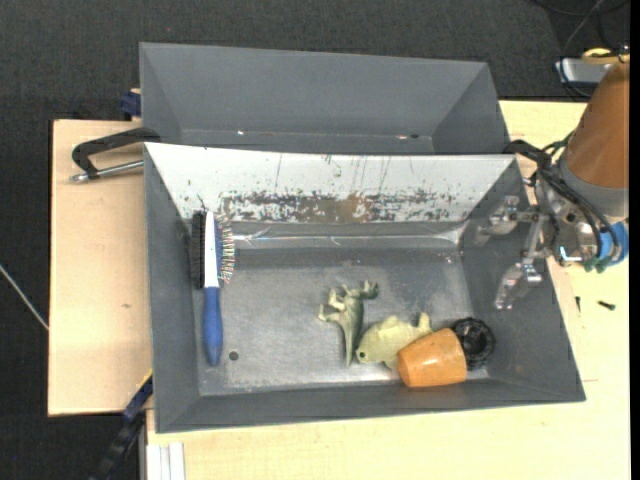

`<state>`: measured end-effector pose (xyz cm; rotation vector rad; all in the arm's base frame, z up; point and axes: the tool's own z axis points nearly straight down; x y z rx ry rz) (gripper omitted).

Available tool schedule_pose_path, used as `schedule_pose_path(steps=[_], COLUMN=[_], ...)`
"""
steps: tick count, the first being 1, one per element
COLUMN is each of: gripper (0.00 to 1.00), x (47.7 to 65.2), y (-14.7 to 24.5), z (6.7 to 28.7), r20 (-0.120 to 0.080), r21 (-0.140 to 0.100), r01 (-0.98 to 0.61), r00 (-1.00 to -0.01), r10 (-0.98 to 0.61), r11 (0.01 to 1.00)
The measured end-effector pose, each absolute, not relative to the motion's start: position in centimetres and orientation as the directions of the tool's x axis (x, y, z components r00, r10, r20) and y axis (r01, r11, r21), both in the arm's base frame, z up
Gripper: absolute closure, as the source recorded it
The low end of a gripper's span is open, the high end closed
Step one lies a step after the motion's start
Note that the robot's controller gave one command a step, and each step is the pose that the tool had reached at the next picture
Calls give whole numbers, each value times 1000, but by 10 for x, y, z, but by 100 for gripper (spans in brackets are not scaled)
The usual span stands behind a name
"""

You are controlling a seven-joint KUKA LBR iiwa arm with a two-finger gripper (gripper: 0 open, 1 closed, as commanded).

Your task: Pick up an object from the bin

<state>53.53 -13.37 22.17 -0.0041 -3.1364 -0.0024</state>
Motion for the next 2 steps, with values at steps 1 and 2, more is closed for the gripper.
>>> schedule_pose_path(steps=[1, 2], gripper=[0, 0], x=[512, 493], y=[-90, -52], z=[119, 204], r20=[-13, -13], r21=[-3, -2], r01=[-83, -182], r00=[-996, -983], r10=[-83, -182], r11=[997, 983])
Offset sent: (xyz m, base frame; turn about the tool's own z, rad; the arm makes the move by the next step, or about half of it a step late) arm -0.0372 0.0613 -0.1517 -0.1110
